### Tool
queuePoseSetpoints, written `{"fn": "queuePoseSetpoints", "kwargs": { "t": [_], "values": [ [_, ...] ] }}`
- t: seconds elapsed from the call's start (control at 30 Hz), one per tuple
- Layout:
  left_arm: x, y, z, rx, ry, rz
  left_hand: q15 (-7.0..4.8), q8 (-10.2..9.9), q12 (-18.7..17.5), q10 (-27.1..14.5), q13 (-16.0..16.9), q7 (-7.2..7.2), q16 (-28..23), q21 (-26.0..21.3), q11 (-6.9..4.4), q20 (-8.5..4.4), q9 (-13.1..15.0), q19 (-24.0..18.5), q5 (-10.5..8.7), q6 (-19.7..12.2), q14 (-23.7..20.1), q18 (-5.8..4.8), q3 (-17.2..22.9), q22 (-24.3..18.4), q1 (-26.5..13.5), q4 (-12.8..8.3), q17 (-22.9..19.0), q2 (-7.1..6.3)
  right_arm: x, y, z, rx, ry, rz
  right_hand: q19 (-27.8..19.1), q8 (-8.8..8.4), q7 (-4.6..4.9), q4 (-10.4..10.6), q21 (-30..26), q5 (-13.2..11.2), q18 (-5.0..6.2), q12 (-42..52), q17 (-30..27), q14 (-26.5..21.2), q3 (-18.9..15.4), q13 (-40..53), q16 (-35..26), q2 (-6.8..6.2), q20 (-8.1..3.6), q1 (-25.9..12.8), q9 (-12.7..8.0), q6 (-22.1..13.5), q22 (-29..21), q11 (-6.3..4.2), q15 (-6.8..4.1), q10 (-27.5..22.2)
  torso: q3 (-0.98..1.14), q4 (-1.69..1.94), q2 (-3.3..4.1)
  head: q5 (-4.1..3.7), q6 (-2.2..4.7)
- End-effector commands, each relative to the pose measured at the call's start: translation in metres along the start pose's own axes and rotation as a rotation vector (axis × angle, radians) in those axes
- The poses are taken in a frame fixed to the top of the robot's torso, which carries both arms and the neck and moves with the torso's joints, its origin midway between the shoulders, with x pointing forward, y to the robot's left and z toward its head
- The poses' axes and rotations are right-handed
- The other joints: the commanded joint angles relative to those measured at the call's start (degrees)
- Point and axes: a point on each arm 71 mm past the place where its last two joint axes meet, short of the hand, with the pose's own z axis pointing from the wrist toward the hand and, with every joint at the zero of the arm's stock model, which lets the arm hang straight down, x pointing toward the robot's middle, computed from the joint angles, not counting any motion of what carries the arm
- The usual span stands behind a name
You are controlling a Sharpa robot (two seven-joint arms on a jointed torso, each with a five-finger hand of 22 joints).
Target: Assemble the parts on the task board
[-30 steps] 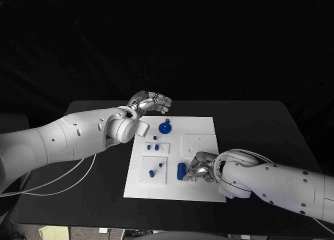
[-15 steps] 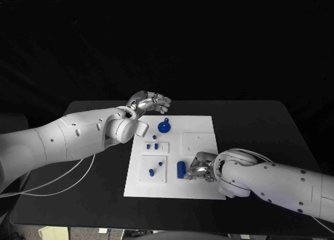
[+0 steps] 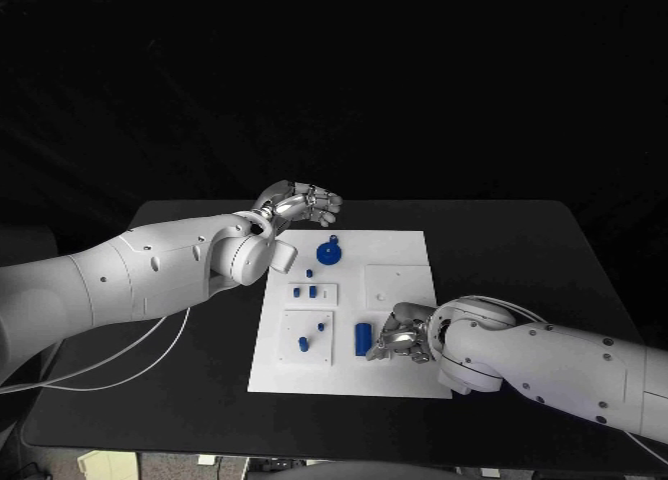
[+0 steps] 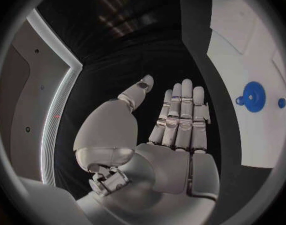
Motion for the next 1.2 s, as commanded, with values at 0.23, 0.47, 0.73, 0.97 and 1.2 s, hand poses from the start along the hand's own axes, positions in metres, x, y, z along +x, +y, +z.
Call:
{"fn": "queuePoseSetpoints", "kwargs": {
  "t": [0.23, 0.47, 0.73, 0.97, 1.2],
  "values": [
    [0.001, -0.001, 0.000, 0.007, 0.012, -0.008, 0.29, 0.4, 0.1, -0.5, -0.1, -0.01, -0.4, -0.3, -0.03, 0.29, 0.0, 0.2, -0.22, -0.5, -0.1, 0.63, -0.2, 0.1, -0.4, 0.1, 0.1, 0.17, 0.001, -0.001, -0.001, -0.001, -0.001, -0.014, 0.1, -0.23, 0.14, -0.3, 0.1, 0.1, 4.78, -0.3, 0.1, 0.1, -0.1, 0.1, -0.3, -1.06, 0.13, 0.4, 0.0, 0.7, -0.1, -0.12, -0.29, 0.5, 0.08, -0.03, 0.01, 0.09, -0.13],
    [0.001, -0.001, 0.000, 0.007, 0.012, -0.008, 0.29, 0.4, 0.1, -0.5, -0.1, -0.01, -0.4, -0.3, -0.03, 0.29, 0.0, 0.2, -0.22, -0.5, 0.0, 0.63, -0.2, 0.1, -0.4, 0.1, 0.1, 0.17, -0.001, -0.009, -0.008, -0.019, -0.025, 0.008, 0.1, -0.25, 0.14, -0.3, 0.1, 0.1, 4.78, -0.4, 0.1, 0.1, -0.1, 0.1, -0.3, -0.98, 0.12, 0.5, 0.0, 0.7, -0.1, -0.12, -0.29, 0.5, 0.06, -0.03, -0.01, -0.01, 0.16],
    [-0.001, -0.001, -0.001, 0.007, 0.009, -0.007, 0.29, 0.4, 0.1, -0.5, -0.1, -0.01, -0.4, -0.3, -0.02, 0.30, 0.0, 0.2, -0.22, -0.5, 0.0, 0.63, -0.2, 0.1, -0.4, 0.1, 0.2, 0.14, -0.025, -0.029, -0.035, -0.053, -0.091, 0.082, 0.1, -0.59, 0.29, 0.0, -0.1, 0.2, 4.78, -0.4, 0.0, 0.1, -0.1, 0.1, -0.5, -1.39, 0.04, 0.8, 0.0, 0.2, -0.3, 0.01, -0.23, 0.4, 0.10, -0.15, -0.05, -0.25, 0.75],
    [-0.001, -0.001, -0.001, 0.006, 0.009, -0.008, 0.29, 0.4, 0.1, -0.4, -0.1, 0.00, -0.4, -0.3, -0.02, 0.31, 0.0, 0.2, -0.22, -0.5, 0.0, 0.62, -0.3, 0.1, -0.5, 0.2, 0.2, 0.11, -0.047, -0.065, -0.053, 0.029, -0.143, 0.068, 0.2, -0.60, 0.37, 0.3, -0.1, -0.7, 4.78, -0.3, 0.0, 0.2, -0.3, 0.1, -0.5, -1.05, -0.03, 1.1, 0.2, 0.0, -0.4, 0.10, -0.14, 0.5, 0.20, -0.22, -0.05, -0.58, 1.27],
    [-0.002, -0.001, -0.001, 0.004, 0.009, -0.007, 0.29, 0.5, 0.1, -0.4, -0.1, 0.00, -0.4, -0.3, -0.03, 0.31, 0.0, 0.2, -0.22, -0.5, 0.0, 0.62, -0.3, 0.1, -0.5, 0.2, 0.2, 0.10, -0.057, -0.091, -0.060, 0.112, -0.187, -0.017, 0.4, -0.42, 0.30, 0.0, 0.0, -1.9, 4.78, -0.2, 0.2, 0.4, -0.1, 0.2, -0.4, -0.75, -0.10, 2.2, 0.5, 0.3, -0.4, 0.05, -0.14, 0.8, 0.26, -0.20, -0.04, -0.96, 1.49]
  ]
}}
